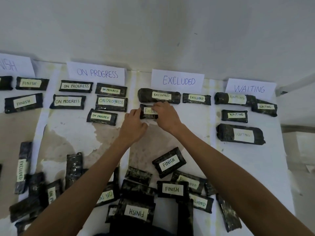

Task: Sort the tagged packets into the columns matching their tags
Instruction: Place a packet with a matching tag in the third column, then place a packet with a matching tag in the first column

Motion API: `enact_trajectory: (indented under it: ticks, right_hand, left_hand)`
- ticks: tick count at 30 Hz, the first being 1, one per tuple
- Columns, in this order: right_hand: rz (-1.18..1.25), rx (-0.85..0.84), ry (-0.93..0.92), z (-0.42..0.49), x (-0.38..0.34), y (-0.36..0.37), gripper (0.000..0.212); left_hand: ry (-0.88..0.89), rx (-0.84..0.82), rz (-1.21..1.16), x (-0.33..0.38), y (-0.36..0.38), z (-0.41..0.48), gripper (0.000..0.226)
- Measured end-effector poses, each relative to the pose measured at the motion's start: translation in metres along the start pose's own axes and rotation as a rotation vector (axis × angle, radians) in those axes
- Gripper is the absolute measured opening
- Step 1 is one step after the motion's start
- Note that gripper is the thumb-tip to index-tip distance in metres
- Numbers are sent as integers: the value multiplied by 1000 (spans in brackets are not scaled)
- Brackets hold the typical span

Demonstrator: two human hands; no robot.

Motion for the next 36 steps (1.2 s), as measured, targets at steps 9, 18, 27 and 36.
enact_trajectory:
  ticks: [9,18,27,36]
  right_hand:
    - [62,32,-78,-41,-5,-19,45]
    - [-10,-241,-24,-149,7,-15,61]
    - [85,-90,228,-179,15,-15,63]
    - [61,3,223,-169,-17,-19,63]
  left_hand:
    - [156,60,67,9,-12,-33,63]
    - [298,-110,77,15,10,-112,55]
    - [460,-148,299,40,51,-142,78]
    - [420,-151,235,23,18,-134,67]
Point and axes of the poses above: each hand's wrist, its own z-axis towards the middle knuckle, its own y-axis out of the palm, x = y × z, the point moved 5 cm from there along z, towards the middle knuckle, and after that the axes turned 13 degrees about x, right-handed, at the moved point
